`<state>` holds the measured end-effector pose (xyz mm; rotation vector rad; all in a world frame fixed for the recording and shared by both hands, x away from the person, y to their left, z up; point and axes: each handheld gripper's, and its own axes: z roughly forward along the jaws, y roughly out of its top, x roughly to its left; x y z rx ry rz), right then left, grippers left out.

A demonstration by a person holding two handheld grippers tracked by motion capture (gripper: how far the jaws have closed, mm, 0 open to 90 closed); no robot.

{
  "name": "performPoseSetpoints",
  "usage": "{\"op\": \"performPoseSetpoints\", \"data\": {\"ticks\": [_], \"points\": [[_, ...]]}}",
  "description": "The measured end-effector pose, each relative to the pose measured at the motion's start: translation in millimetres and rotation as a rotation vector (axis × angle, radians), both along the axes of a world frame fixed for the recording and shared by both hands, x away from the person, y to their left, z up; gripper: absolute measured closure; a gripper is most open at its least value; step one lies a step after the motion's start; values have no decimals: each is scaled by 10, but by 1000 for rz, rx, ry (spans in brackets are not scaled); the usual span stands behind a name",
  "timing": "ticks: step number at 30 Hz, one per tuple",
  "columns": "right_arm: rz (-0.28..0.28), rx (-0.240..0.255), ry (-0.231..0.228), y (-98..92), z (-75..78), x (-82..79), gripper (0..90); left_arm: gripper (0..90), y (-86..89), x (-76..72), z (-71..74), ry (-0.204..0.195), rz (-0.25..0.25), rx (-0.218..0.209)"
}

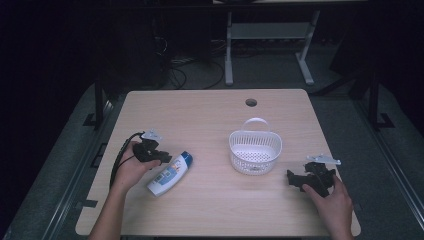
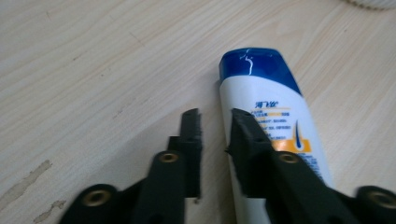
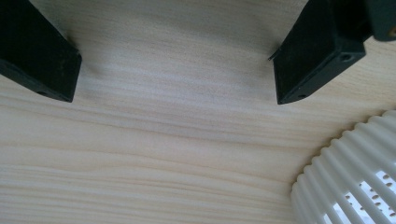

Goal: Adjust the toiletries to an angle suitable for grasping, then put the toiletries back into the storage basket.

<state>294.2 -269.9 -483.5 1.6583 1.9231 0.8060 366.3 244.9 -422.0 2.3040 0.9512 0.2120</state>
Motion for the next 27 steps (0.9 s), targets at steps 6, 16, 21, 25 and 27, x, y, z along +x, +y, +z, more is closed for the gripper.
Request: {"op": "performPoseSetpoints", "data": {"ticks": [6,16,21,25,27], "points": [[0,-1,0,-1,0,0,4,516,-80,-40,55,-8,-17,-22],[2,0,0,-2,0,3,4,382,-249,-90,89,-2,-40,-41],[3,-1,0,-4,0,11,4,363,-324,-109,48,3,-40,-31],[2,0,1,-4,1,12,4,355,-389,-107,14,10,-43,-10],[4,-1,0,-5,0,12,4,347,-425,-101,-3,6,-45,3]]}}
